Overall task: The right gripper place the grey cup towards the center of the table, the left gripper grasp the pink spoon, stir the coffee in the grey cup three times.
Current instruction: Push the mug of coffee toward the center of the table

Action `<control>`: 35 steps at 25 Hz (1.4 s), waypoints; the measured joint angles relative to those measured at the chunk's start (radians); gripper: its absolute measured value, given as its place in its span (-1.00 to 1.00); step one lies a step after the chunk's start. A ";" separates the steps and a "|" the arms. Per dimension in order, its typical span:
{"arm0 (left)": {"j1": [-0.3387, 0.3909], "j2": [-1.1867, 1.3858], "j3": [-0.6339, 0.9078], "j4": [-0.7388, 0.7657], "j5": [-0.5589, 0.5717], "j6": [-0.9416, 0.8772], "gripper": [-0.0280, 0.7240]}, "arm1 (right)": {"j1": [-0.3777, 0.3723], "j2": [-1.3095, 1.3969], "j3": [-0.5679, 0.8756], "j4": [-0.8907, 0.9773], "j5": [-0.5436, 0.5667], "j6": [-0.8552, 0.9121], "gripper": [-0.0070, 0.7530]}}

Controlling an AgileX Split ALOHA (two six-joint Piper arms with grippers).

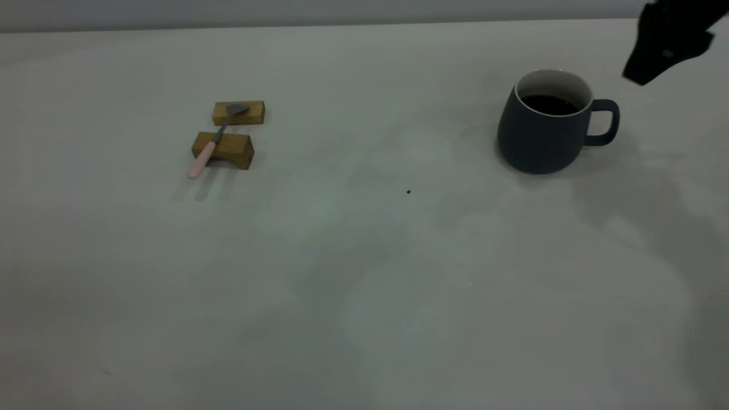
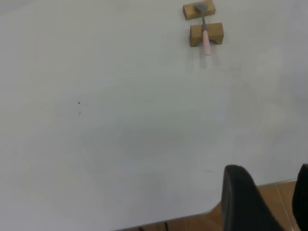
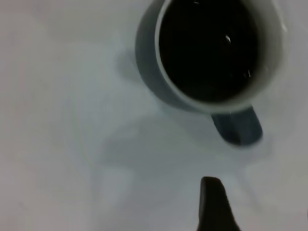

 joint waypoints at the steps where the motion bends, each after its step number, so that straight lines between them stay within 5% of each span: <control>1: 0.000 0.000 0.000 0.000 0.000 0.000 -0.04 | -0.009 0.034 -0.041 0.029 0.023 -0.064 0.31; 8: 0.000 0.000 0.000 0.000 0.000 0.000 -0.04 | -0.082 0.157 -0.182 0.190 0.149 -0.456 0.31; 15: 0.000 0.000 0.000 0.000 0.000 0.000 -0.04 | -0.127 0.243 -0.192 0.350 0.141 -0.724 0.31; 35: 0.000 0.000 0.000 0.000 0.000 0.000 -0.04 | -0.146 0.360 -0.192 0.701 0.045 -0.959 0.31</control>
